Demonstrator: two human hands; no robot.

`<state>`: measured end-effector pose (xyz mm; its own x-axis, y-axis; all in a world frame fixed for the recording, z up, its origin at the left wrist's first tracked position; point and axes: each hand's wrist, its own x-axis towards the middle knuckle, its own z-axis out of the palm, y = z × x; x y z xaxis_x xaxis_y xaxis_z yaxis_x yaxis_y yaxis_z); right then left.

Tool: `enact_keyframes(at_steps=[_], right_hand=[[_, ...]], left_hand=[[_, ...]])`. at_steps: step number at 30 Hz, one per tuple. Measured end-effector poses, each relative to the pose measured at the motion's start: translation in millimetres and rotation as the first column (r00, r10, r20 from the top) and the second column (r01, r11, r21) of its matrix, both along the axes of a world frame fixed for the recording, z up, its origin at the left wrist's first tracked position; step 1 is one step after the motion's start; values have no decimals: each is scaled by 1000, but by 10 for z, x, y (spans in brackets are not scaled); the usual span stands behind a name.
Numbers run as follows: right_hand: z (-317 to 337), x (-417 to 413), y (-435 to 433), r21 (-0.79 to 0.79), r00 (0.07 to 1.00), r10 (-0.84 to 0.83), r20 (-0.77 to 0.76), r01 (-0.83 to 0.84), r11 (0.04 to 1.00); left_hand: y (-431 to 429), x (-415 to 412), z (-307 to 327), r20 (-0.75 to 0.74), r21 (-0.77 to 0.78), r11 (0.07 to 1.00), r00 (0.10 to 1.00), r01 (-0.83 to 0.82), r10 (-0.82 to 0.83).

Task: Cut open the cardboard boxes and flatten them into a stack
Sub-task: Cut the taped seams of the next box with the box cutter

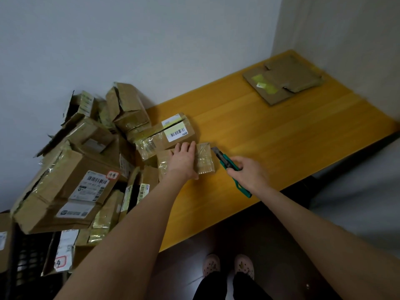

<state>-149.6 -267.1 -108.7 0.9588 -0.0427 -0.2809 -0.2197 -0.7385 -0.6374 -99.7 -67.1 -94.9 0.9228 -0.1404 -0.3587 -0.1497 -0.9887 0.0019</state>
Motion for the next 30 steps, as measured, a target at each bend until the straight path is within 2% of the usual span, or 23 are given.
enact_keyframes(at_steps=[9,16,23,25,27,30], right_hand=[[18,-60,-46,-45,994,111,13,-110,993],[92,-97,-90,-133,982,187,-35,-190,973],[18,-207,-194,-95,965,232,-122,-245,965],[-12,-191,-214,-19,978,165,-127,-168,986],[-62,-152,-208,73,992,-16,-125,25,997],[-143,-31,-108,165,963,-216,-160,241,956]], left_hand=[[-24,-39,26,-10,-4,1000,1000,-21,21],[-31,-46,49,-9,13,1000,1000,-14,14],[-18,-2,48,-17,21,1000,1000,-1,1],[-15,1,44,-16,15,1000,1000,-6,6],[-3,7,49,-8,7,1000,1000,-30,30],[-18,16,69,17,0,996,996,-90,90]])
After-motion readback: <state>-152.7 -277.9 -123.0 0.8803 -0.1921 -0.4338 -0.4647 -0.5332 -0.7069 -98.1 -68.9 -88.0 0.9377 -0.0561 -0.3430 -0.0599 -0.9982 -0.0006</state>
